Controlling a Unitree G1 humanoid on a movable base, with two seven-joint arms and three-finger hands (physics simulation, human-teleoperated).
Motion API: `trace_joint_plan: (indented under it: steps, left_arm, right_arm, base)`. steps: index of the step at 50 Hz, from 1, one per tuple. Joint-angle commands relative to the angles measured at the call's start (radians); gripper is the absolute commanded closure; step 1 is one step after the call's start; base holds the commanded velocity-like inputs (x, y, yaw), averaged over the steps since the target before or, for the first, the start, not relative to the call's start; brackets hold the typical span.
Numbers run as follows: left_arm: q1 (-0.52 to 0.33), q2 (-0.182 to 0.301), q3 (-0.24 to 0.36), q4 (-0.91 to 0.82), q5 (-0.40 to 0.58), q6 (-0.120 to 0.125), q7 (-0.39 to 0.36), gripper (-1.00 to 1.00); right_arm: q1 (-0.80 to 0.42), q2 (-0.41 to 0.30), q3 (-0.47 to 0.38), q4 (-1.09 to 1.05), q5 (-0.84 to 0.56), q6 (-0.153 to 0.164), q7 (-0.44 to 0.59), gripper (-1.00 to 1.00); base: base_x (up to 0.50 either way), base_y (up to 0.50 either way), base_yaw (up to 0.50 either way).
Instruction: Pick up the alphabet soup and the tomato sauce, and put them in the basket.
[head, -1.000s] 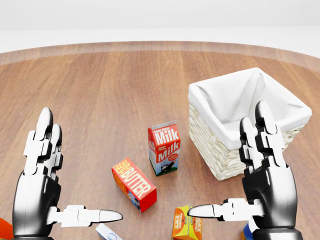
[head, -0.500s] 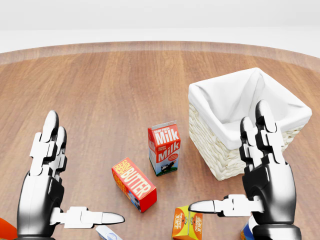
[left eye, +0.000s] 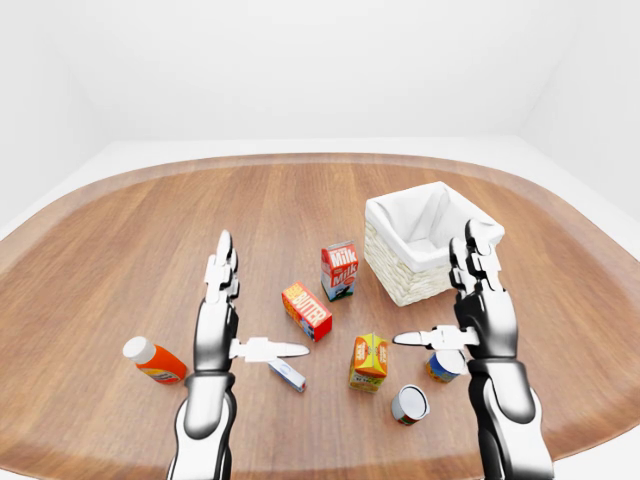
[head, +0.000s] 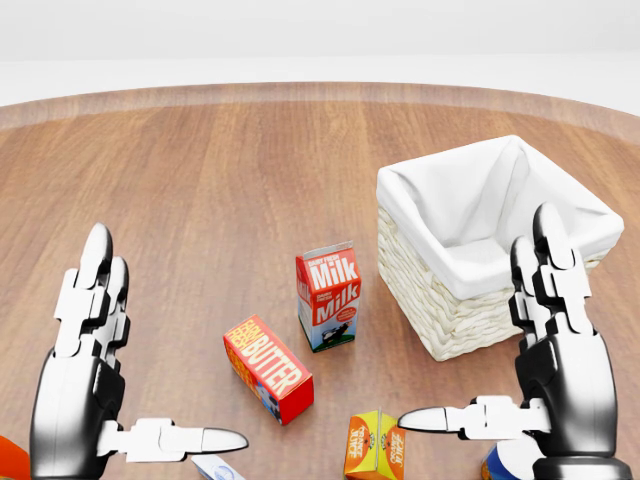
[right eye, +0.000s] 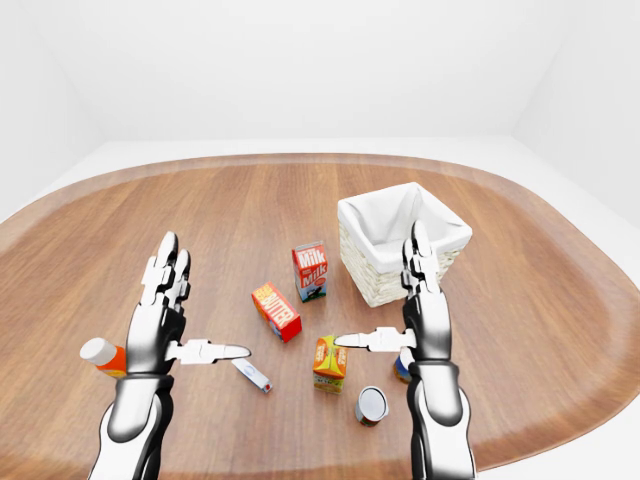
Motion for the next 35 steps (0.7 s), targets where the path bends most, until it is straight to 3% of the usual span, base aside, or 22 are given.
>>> trace_joint_plan:
  steps: [1, 29, 35]
  left_arm:
    - [0.002, 0.002, -0.001, 0.002, 0.001, 0.000, 0.001, -1.00]
    - [0.013, 0.007, -0.006, 0.001, -0.011, 0.000, -0.022, -1.00]
    - [0.015, 0.008, -0.009, 0.002, -0.021, 0.000, -0.038, -1.00]
  right_arm:
    - [-0.001, -0.001, -0.079, 0.000, -0.144, 0.000, 0.028, -1.00]
    - [-0.030, -0.036, -0.195, 0.007, -0.292, 0.000, 0.085, -1.00]
    - [-0.025, -0.040, -0.205, -0.007, -0.391, 0.000, 0.081, -1.00]
  base:
    - [0.00, 0.00, 0.00]
    - [0.00, 0.00, 0.00]
    - [0.00, 0.00, 0.00]
